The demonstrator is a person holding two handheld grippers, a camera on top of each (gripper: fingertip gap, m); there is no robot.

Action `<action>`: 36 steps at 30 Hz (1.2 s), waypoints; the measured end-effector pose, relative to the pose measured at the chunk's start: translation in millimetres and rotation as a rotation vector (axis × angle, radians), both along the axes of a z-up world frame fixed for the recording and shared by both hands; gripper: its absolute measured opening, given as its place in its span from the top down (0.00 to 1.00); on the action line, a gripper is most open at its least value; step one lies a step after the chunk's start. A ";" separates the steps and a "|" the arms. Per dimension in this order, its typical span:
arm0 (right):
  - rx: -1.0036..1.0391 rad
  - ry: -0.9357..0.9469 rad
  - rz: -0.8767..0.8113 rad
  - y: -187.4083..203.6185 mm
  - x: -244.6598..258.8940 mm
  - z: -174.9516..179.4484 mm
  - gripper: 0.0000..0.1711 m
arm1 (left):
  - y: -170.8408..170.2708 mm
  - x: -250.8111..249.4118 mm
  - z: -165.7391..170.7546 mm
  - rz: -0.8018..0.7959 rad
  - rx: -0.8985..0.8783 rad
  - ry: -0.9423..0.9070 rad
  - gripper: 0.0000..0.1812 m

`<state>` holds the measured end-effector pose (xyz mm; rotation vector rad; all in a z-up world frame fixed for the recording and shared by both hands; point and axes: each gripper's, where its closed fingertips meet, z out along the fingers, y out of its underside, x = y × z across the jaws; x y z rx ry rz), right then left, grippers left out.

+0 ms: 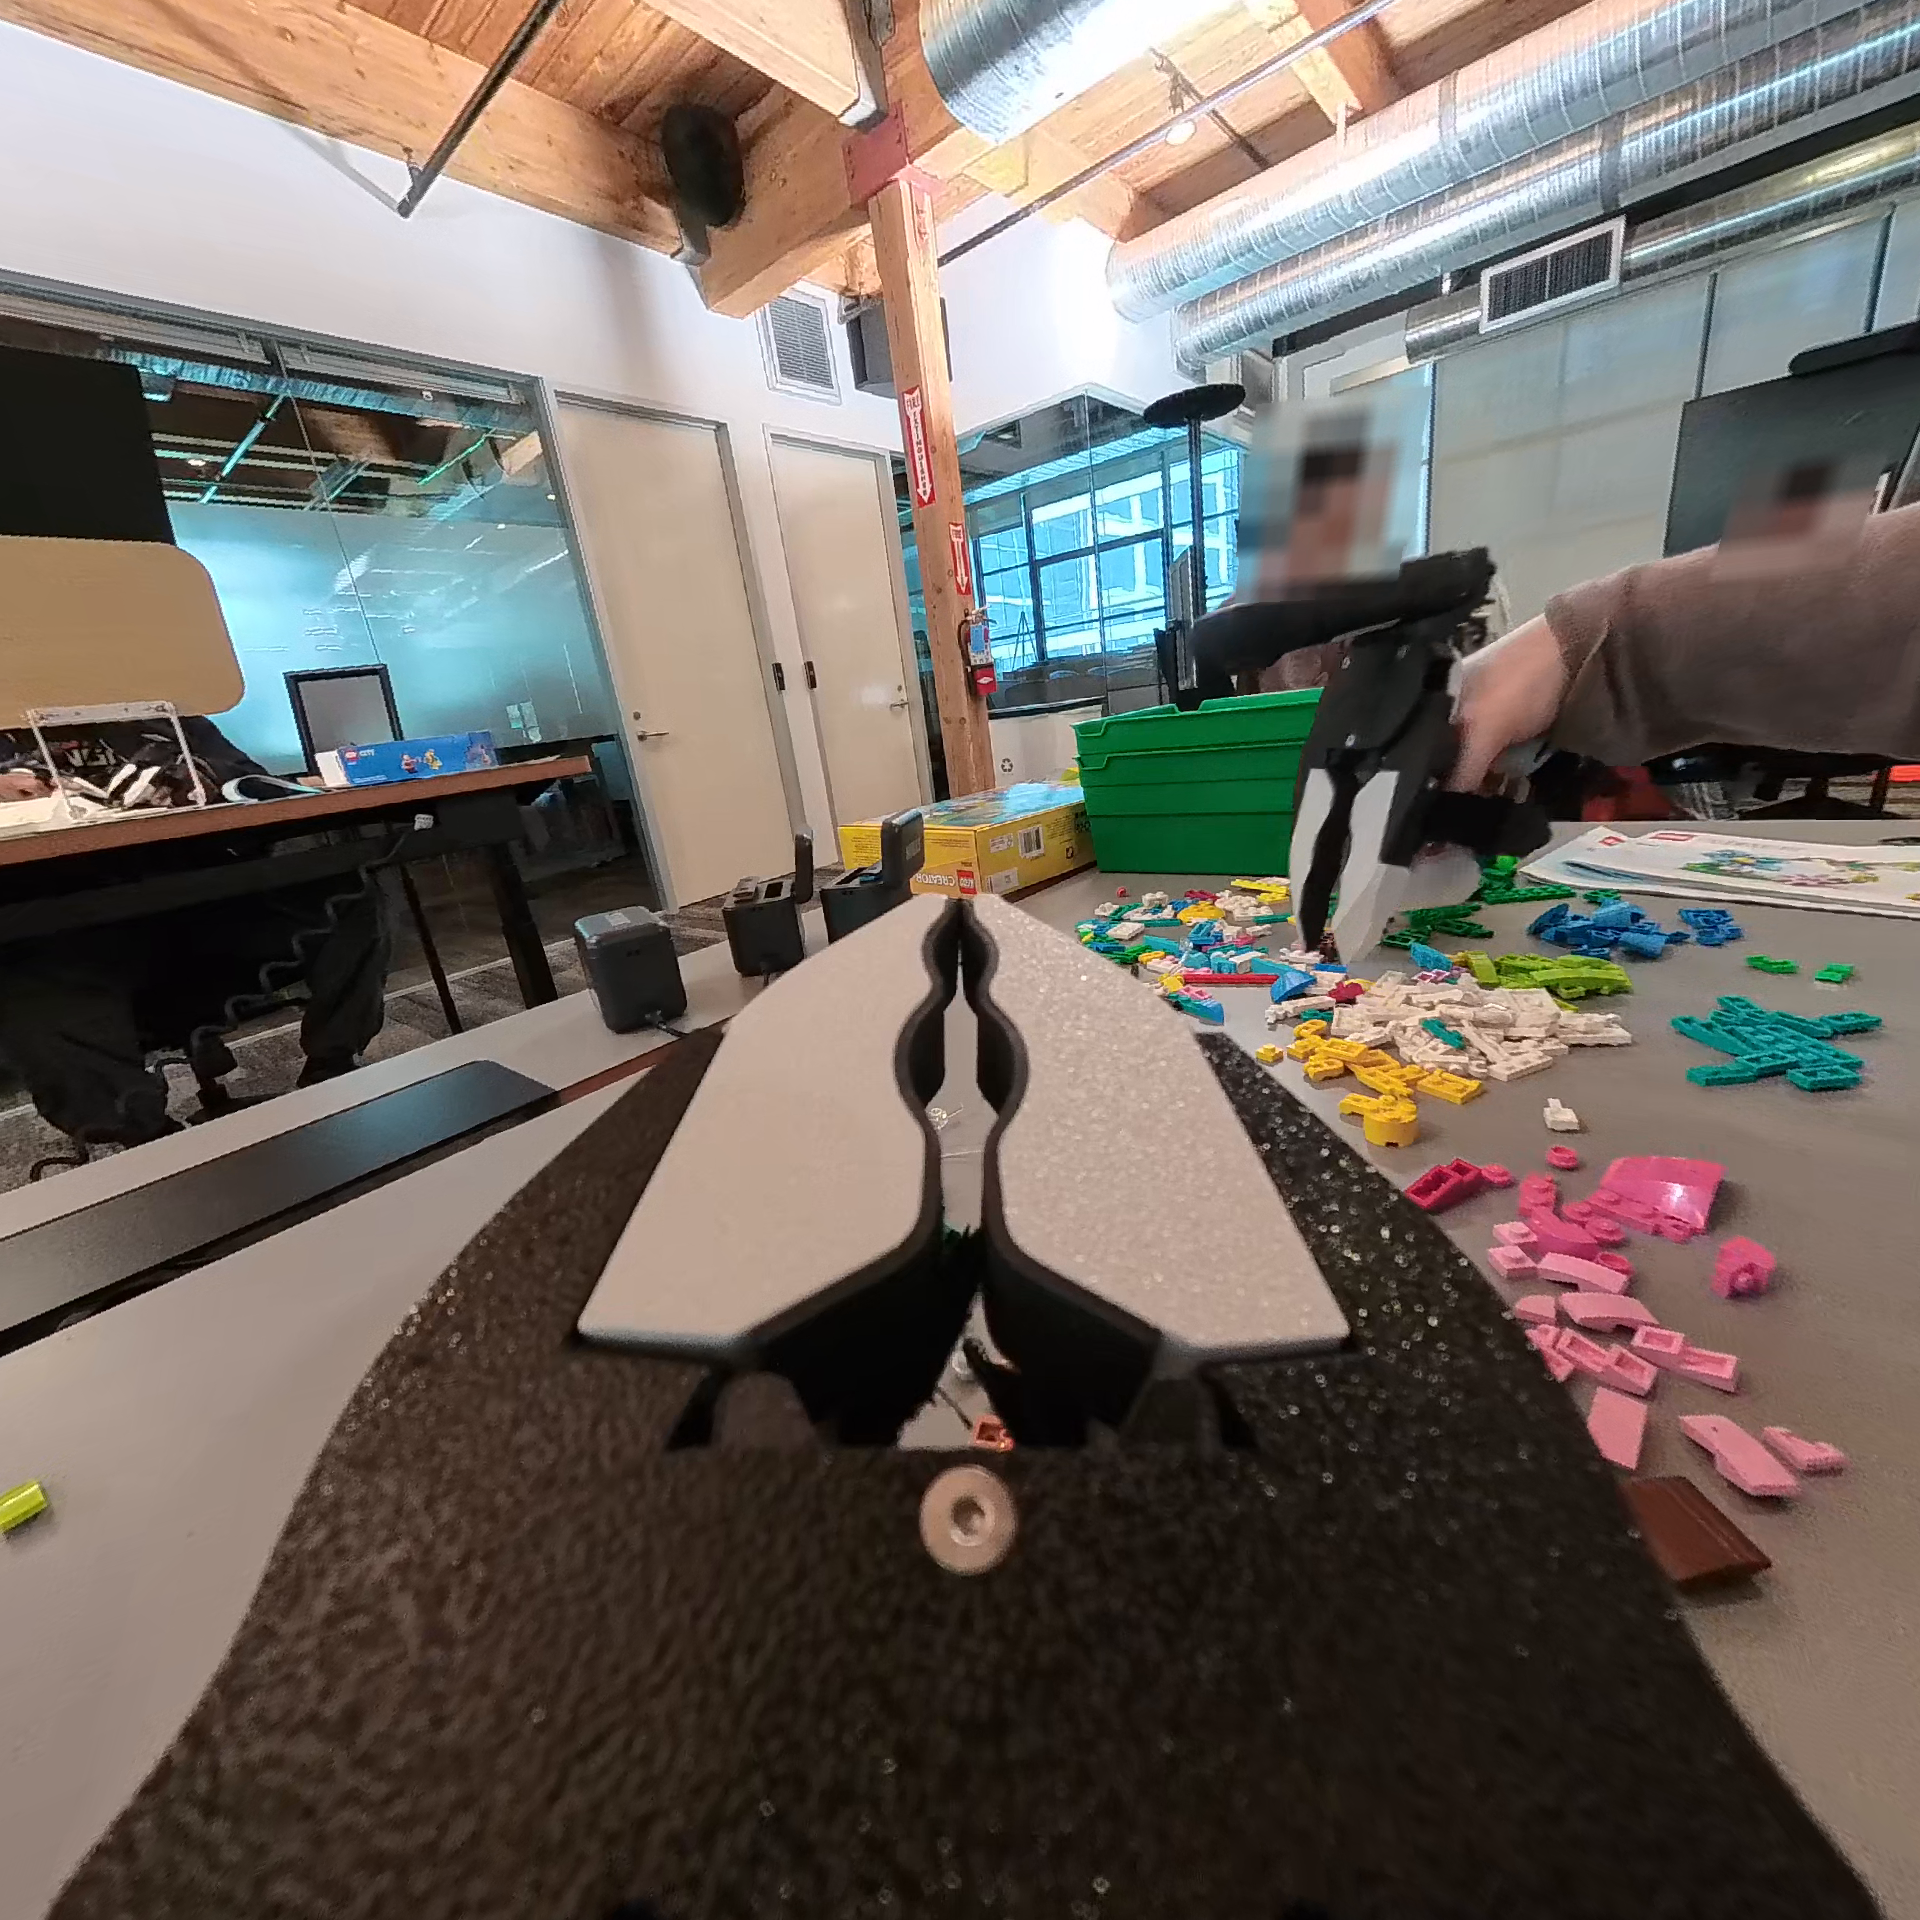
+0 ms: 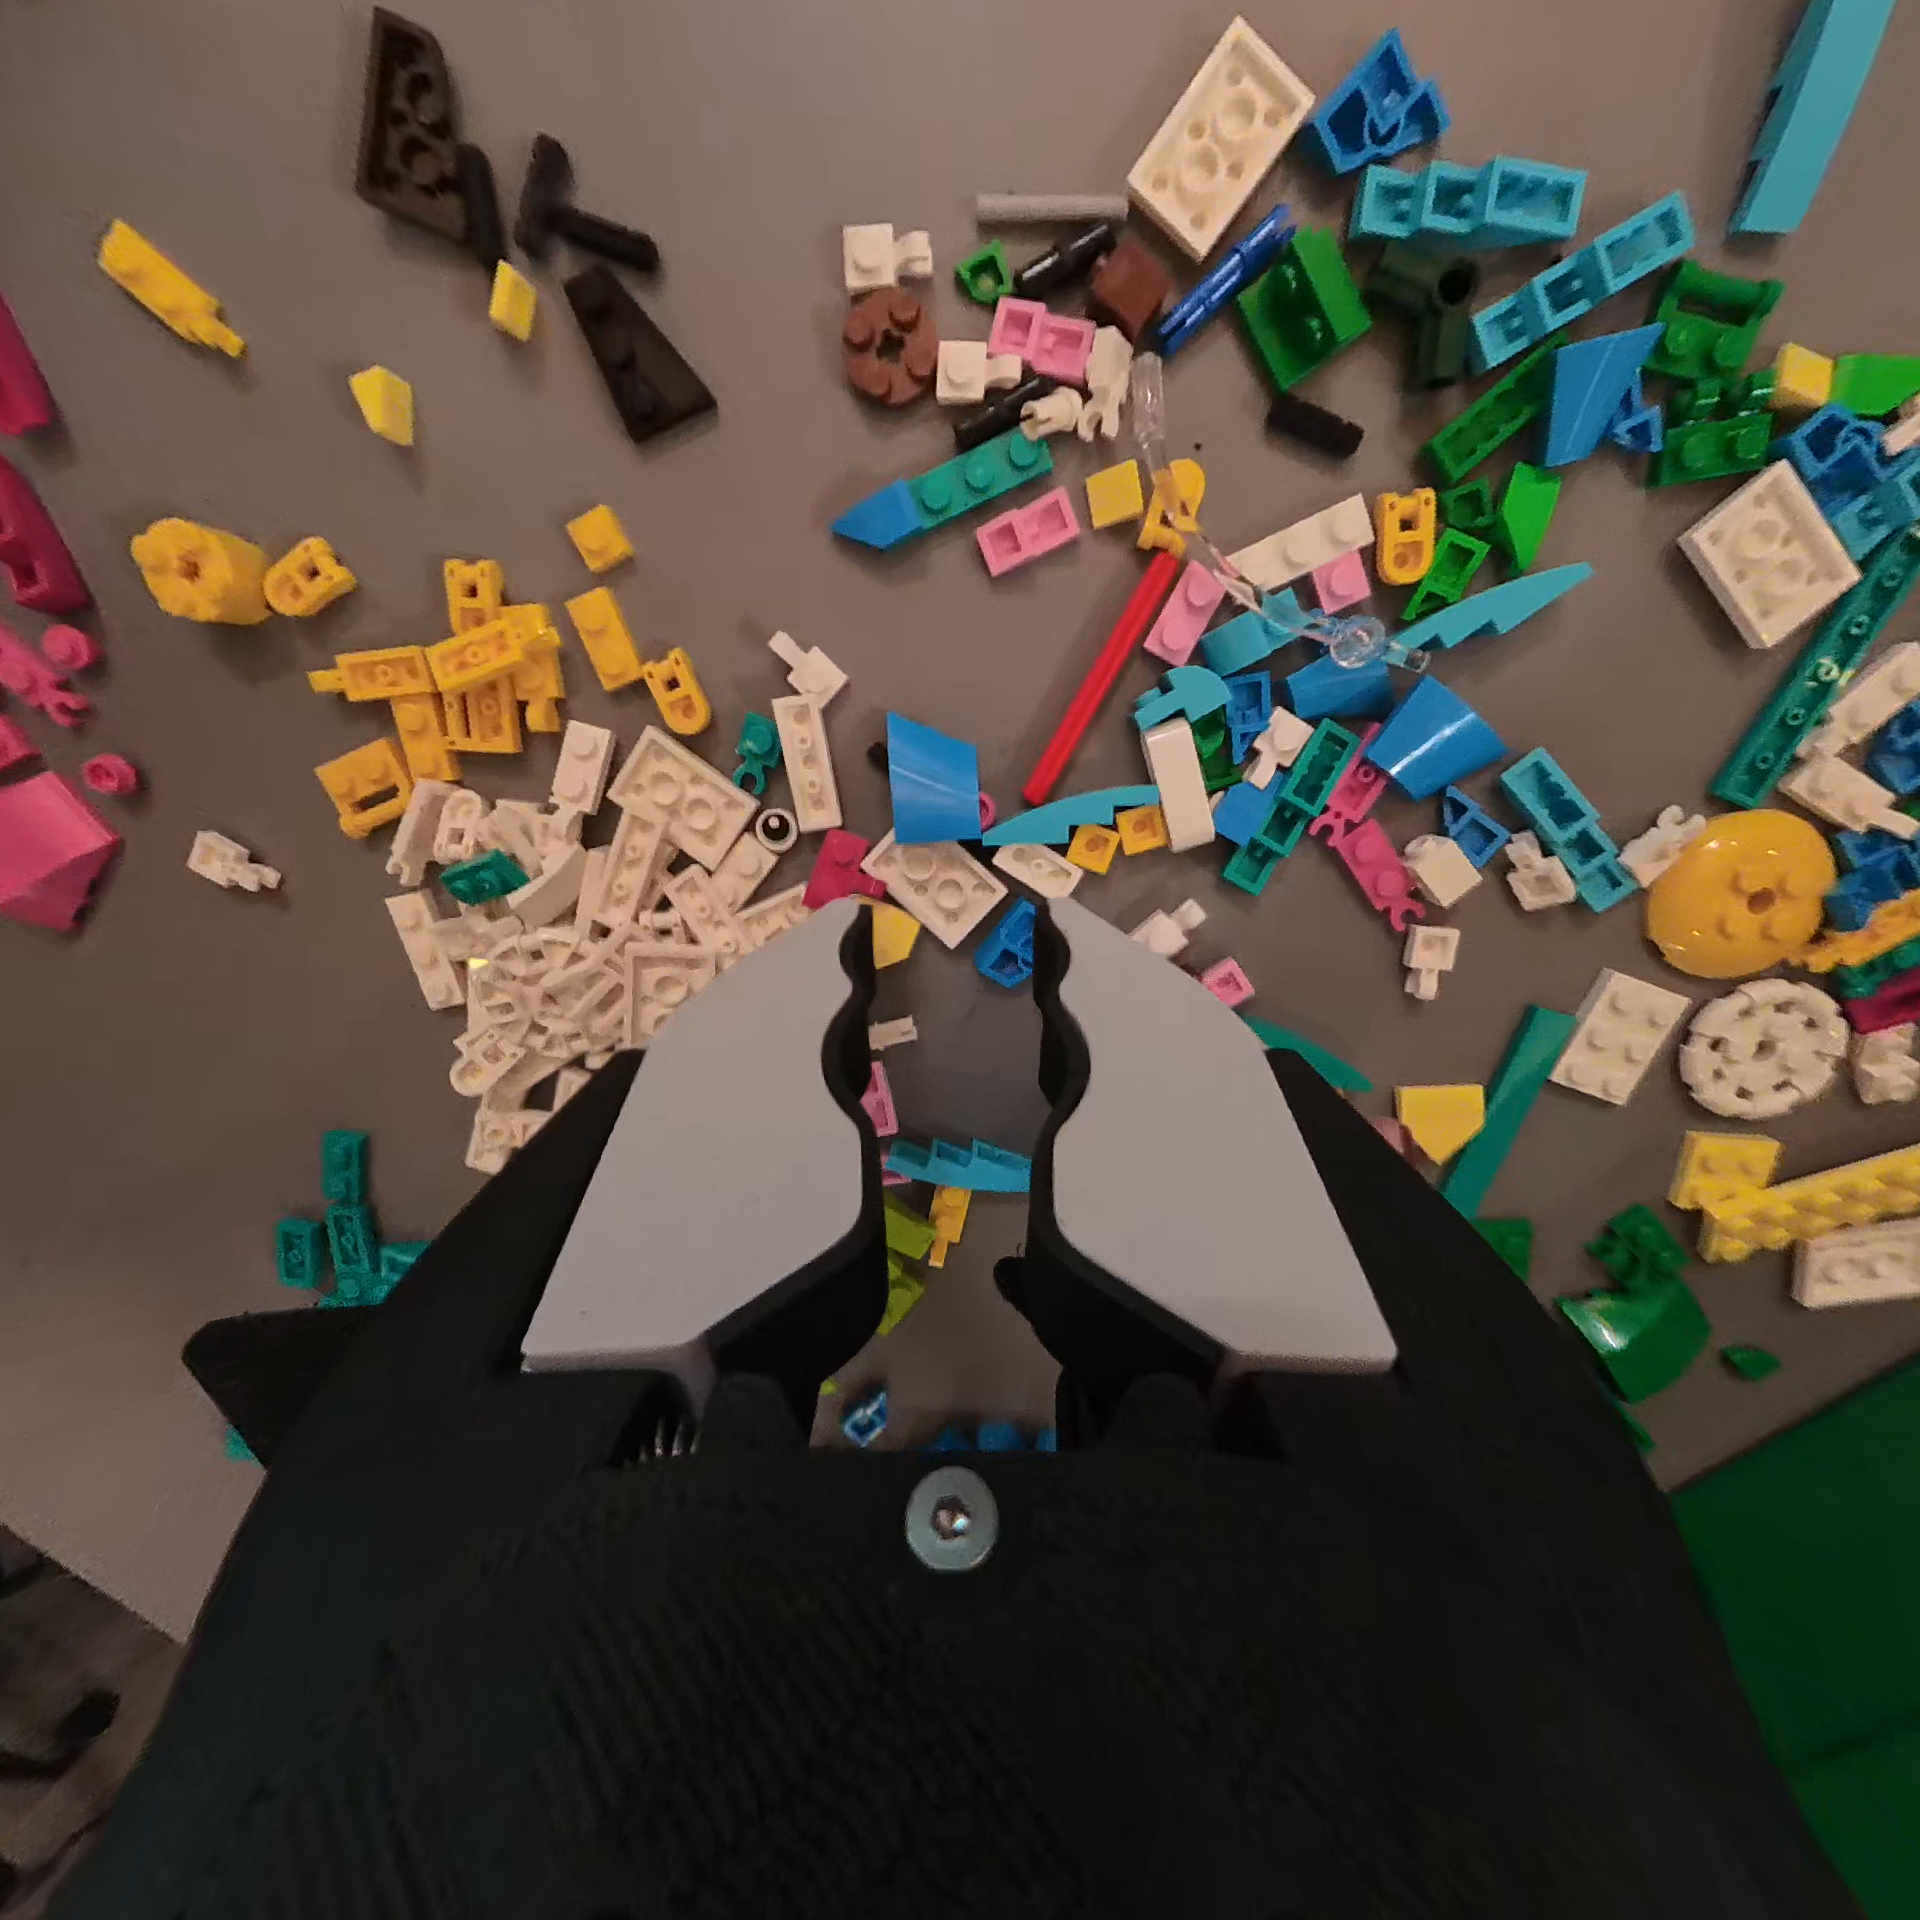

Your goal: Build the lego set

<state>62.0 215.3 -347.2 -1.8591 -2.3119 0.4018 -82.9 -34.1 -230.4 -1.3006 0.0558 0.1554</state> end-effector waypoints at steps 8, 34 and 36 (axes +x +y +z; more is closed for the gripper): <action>0.022 -0.020 0.008 7.6 -3.0 -10.8 0.83 | 0.1 0.5 -0.1 -0.002 -0.001 0.002 1.00; 0.281 0.005 -0.090 76.9 -24.2 1.7 0.89 | 0.4 3.1 -0.4 -0.011 -0.004 0.017 1.00; 0.256 0.070 -0.123 79.0 -36.7 9.3 0.90 | 0.6 3.7 -0.4 -0.012 -0.005 0.021 1.00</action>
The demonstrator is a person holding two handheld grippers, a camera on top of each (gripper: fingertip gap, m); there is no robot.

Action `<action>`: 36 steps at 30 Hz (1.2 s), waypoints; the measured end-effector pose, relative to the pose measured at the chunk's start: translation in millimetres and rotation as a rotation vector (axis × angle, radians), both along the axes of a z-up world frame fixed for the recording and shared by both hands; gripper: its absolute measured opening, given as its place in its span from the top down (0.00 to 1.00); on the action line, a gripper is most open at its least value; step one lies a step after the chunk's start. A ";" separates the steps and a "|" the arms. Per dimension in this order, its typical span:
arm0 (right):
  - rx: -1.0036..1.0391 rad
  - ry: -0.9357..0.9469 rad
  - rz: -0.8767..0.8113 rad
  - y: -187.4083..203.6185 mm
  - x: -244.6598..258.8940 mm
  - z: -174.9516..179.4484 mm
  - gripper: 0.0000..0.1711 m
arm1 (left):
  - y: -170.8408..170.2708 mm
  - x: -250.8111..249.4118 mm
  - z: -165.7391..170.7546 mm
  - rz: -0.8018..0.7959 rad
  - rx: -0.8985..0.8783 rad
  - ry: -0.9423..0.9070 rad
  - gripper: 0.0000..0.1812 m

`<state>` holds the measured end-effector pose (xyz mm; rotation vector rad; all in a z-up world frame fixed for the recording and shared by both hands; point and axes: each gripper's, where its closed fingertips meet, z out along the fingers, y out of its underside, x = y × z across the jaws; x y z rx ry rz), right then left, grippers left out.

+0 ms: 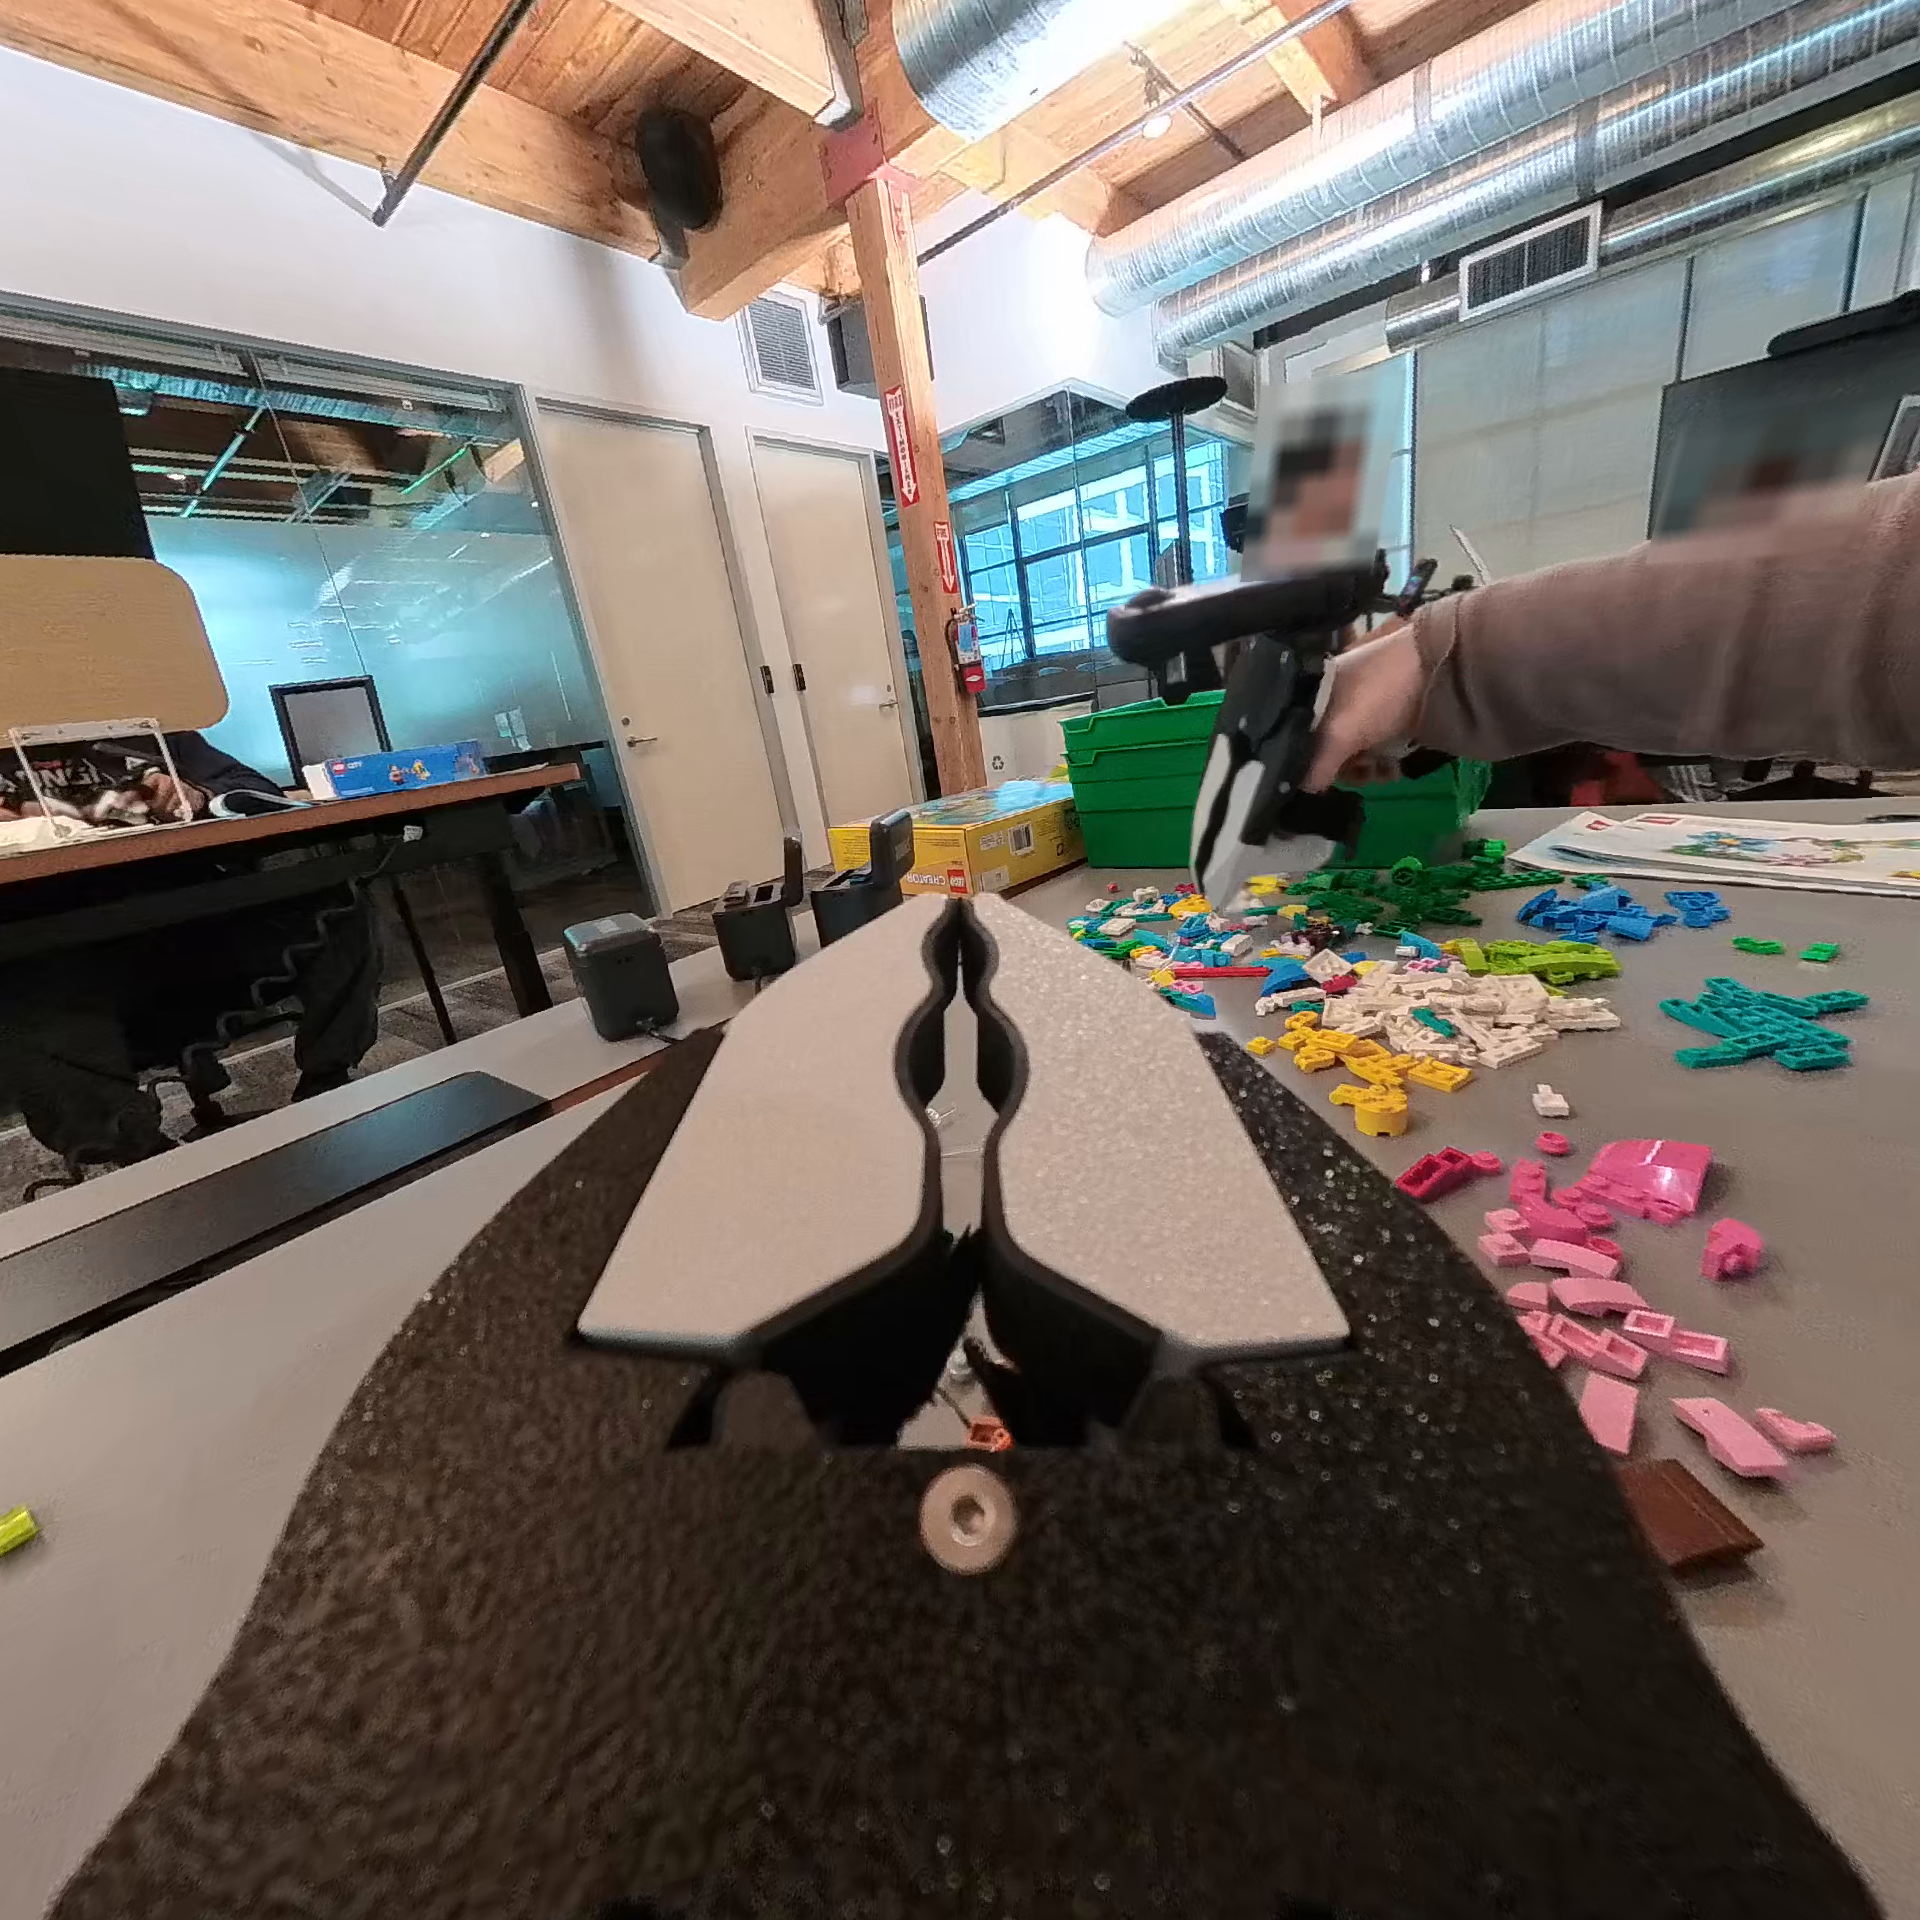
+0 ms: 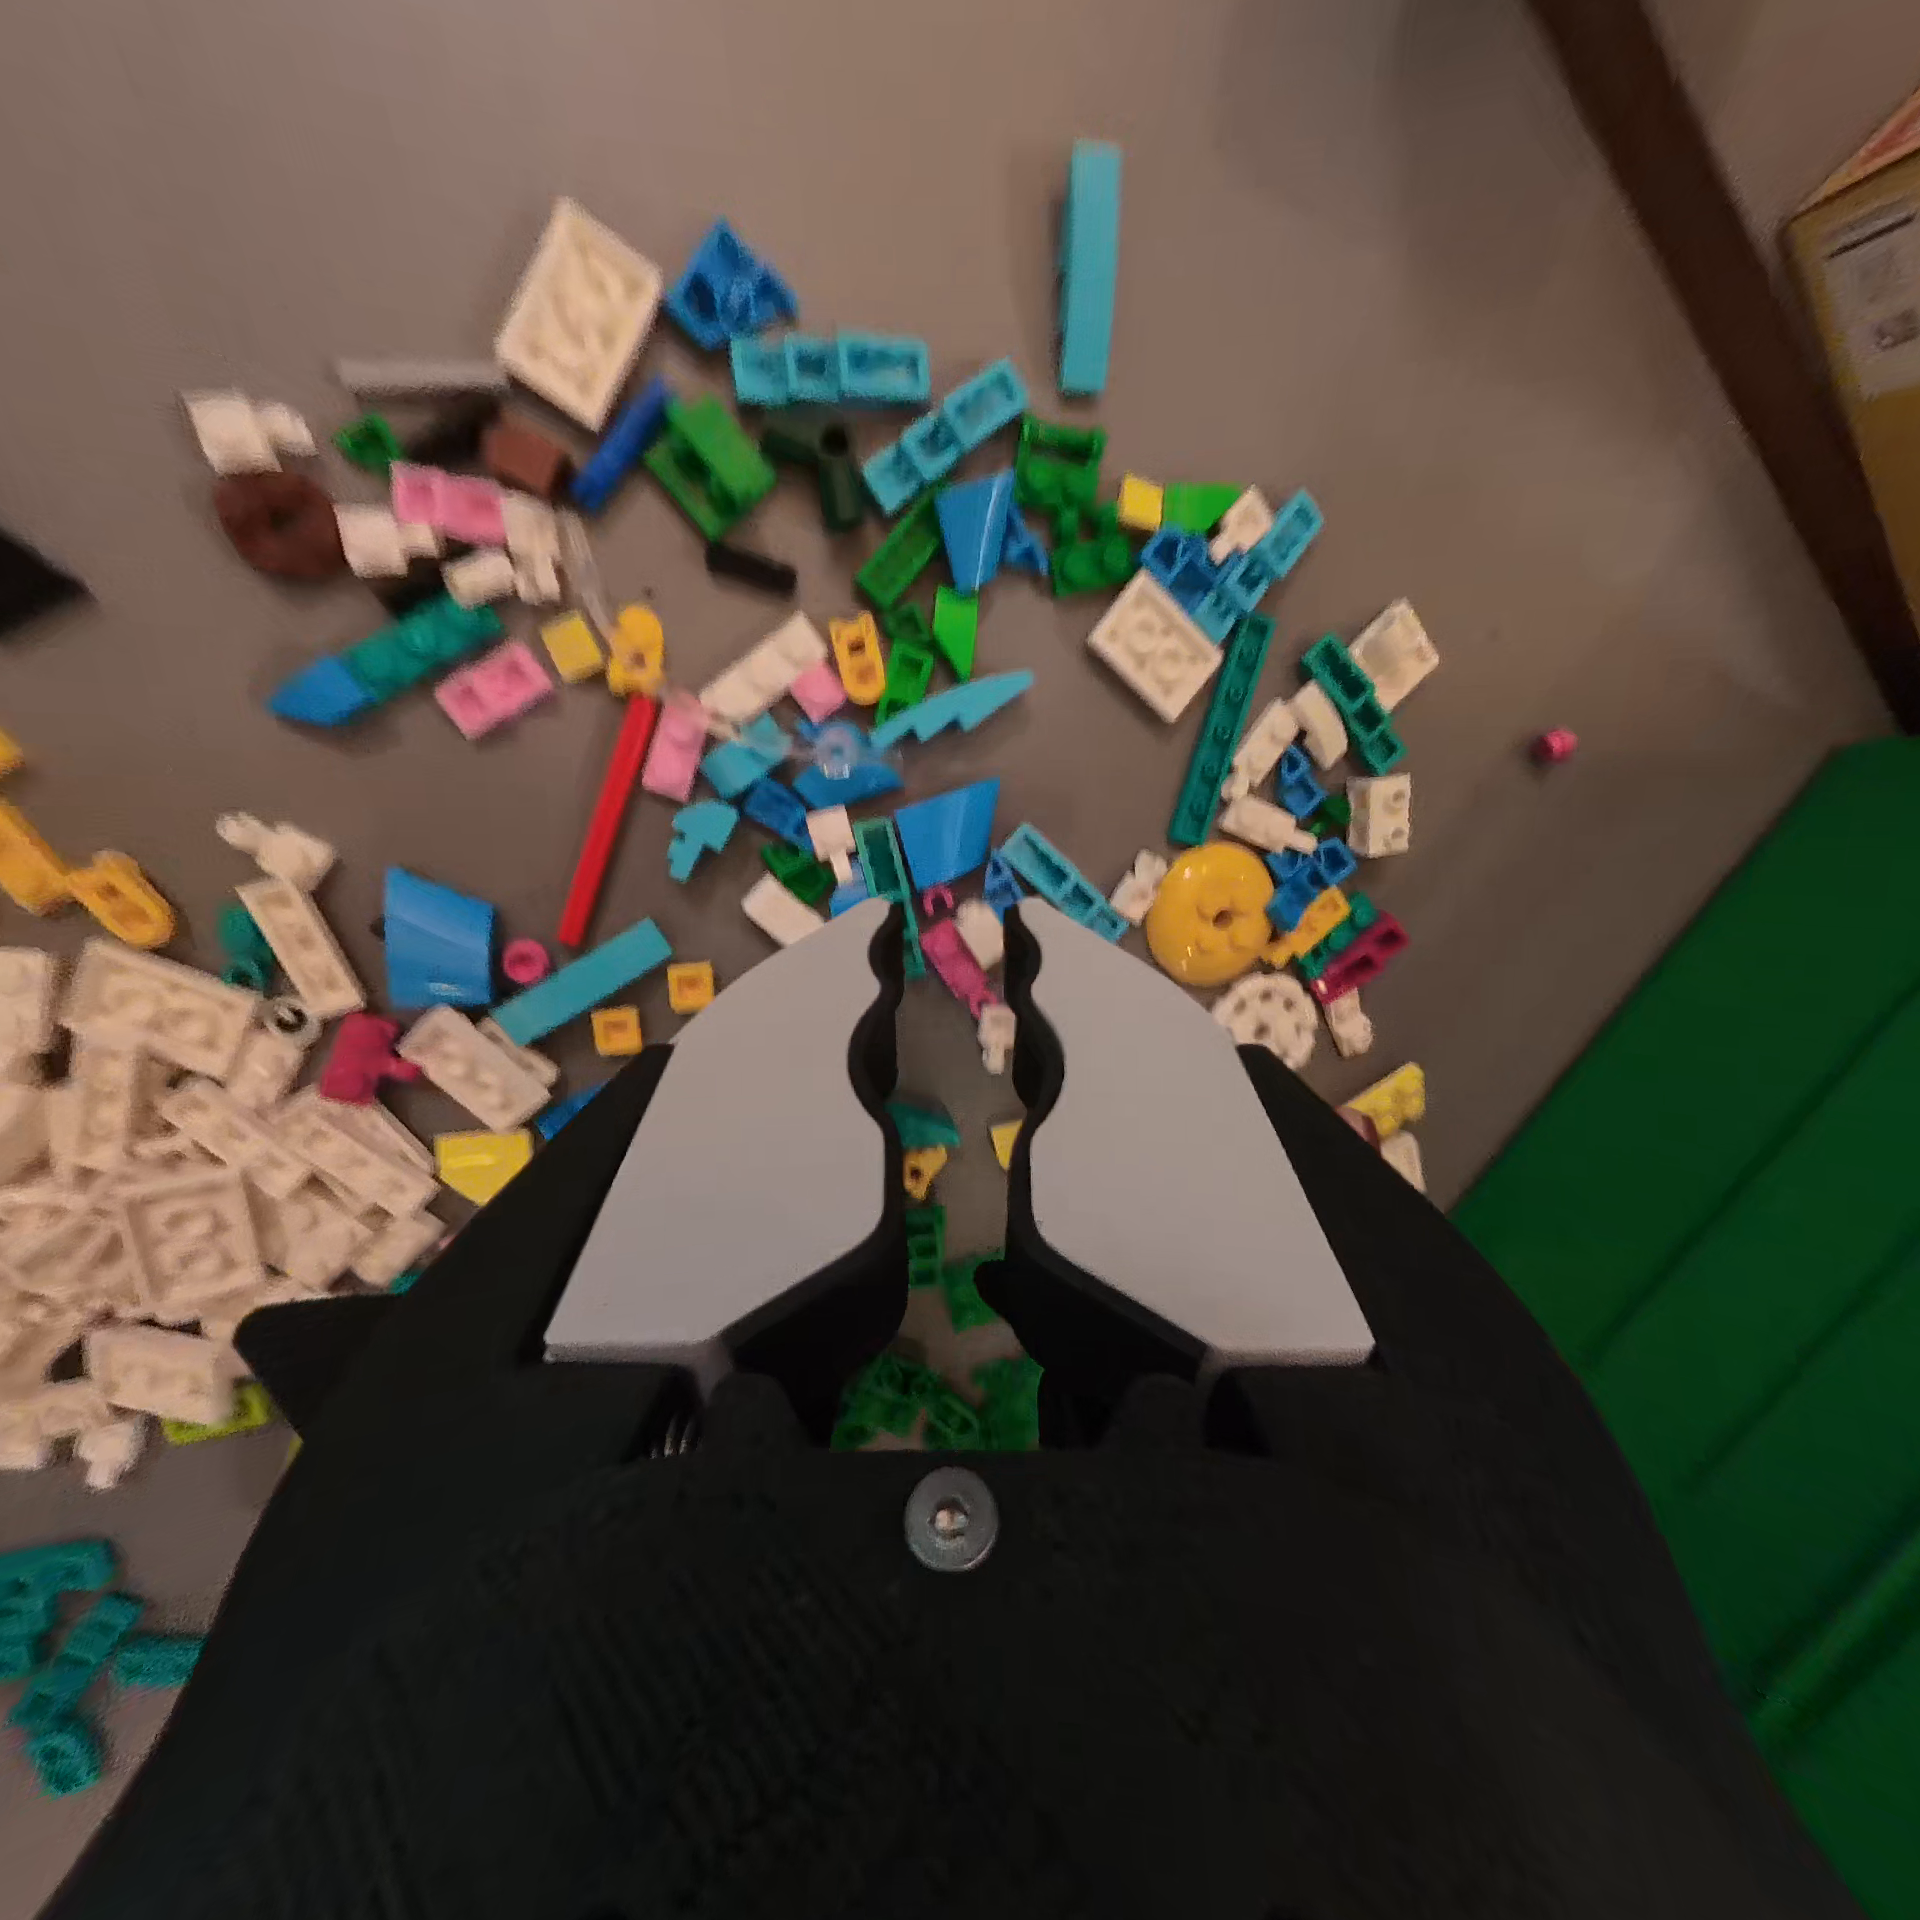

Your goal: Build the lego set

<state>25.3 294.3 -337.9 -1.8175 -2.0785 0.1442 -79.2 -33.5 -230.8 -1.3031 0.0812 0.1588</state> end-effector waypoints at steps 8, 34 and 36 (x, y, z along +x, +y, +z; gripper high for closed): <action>-0.059 0.088 -0.059 -1.5 -37.2 -8.7 0.91 | -0.2 0.9 0.0 -0.003 0.000 0.004 1.00; -0.194 0.191 -0.154 -4.5 -67.2 -20.2 0.92 | 0.7 4.7 -0.9 -0.013 -0.006 0.025 1.00; -0.153 0.209 -0.139 -4.8 -70.8 -13.7 0.91 | 0.8 4.9 -0.9 -0.013 -0.006 0.026 1.00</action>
